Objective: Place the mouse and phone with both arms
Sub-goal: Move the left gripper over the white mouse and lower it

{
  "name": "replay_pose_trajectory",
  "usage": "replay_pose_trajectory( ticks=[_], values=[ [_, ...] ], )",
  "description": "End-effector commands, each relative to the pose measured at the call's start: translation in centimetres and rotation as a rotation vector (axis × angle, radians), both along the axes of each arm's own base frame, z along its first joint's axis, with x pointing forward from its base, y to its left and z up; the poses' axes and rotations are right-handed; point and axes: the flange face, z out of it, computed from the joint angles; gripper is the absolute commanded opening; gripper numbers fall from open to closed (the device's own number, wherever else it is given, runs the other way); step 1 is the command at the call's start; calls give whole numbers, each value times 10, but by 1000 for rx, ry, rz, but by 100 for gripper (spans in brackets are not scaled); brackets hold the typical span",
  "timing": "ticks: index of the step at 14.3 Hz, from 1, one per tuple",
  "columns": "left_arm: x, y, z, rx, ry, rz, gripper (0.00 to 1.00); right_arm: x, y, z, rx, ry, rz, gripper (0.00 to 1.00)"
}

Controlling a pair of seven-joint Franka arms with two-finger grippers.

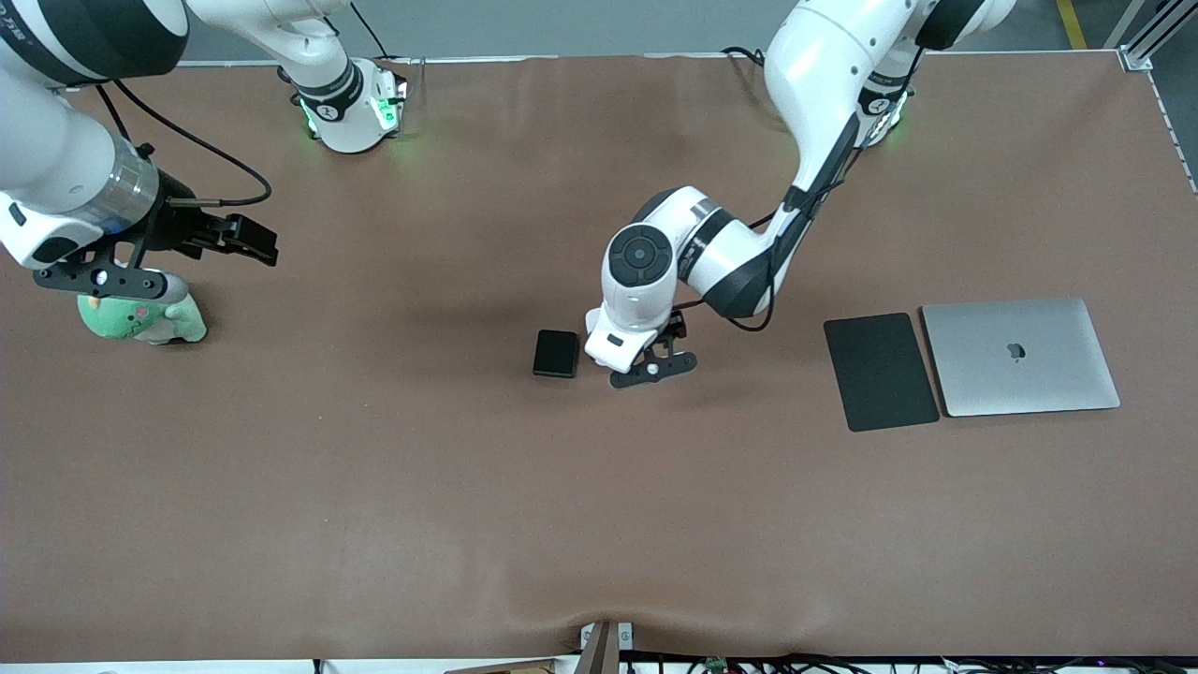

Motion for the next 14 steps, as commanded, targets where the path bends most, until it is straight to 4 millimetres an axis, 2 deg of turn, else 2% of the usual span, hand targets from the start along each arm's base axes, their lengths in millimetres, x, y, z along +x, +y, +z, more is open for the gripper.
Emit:
replay_pose_trajectory(
  ticks=[1,5,14],
  values=[
    [4,-8,-15,-15,-41,15,100,-2,3,0,8,-1,-15,100],
    [-9,-22,-48,-29,-41,-6,100,-1,3,0,7,-1,-15,100],
    [-27,-37,-76,-18,-23,30,100,1,15,-5,5,-4,-11,100]
  ],
)
